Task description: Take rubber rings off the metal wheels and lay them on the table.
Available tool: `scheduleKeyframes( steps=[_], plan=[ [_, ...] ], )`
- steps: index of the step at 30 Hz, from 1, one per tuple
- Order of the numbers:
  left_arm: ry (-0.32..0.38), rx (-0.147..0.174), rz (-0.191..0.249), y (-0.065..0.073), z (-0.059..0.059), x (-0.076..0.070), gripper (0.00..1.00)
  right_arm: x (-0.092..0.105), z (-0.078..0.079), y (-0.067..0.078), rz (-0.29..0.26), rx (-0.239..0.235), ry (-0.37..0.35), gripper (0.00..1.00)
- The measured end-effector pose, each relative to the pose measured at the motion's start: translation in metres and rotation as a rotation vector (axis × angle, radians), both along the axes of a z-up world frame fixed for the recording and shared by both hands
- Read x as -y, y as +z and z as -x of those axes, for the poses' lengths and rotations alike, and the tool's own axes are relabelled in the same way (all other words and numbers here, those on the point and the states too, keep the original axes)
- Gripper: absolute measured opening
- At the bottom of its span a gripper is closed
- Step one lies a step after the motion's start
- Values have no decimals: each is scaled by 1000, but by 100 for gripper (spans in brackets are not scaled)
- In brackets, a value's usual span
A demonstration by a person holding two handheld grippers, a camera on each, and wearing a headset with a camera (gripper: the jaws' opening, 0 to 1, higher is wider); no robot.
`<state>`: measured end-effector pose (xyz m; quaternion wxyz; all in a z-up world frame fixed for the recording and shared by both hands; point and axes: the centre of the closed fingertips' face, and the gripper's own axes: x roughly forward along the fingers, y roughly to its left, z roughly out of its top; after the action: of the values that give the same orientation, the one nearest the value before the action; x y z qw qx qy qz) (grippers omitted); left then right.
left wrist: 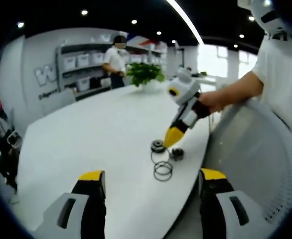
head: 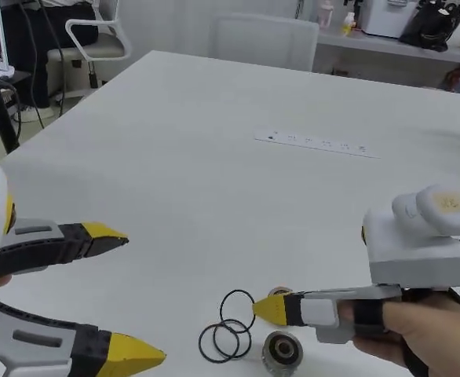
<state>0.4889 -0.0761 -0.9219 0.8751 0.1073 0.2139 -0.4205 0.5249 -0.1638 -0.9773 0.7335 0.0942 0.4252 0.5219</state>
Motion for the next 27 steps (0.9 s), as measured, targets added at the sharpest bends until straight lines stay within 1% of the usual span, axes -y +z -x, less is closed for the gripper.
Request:
scheduleKeyframes(
  steps=[8,11,15,19,22,27],
  plan=[
    [2,-12,5,-6,2,5,76,0,6,-11,49,-2,44,0],
    [5,-21,0,-9,3,6,76,0,8,-13,60,3,55,0],
    [-8,-37,-19,-14,6,7,76,1,9,-17,83,11,66,0],
    [-7,-41,-10,-14,6,8,76,3,8,-20,103,25,71,0],
    [3,-46,5,-14,6,7,75,4,6,-22,117,40,68,0],
    [2,-48,4,-15,7,7,74,5,6,-24,132,49,72,0]
  ],
)
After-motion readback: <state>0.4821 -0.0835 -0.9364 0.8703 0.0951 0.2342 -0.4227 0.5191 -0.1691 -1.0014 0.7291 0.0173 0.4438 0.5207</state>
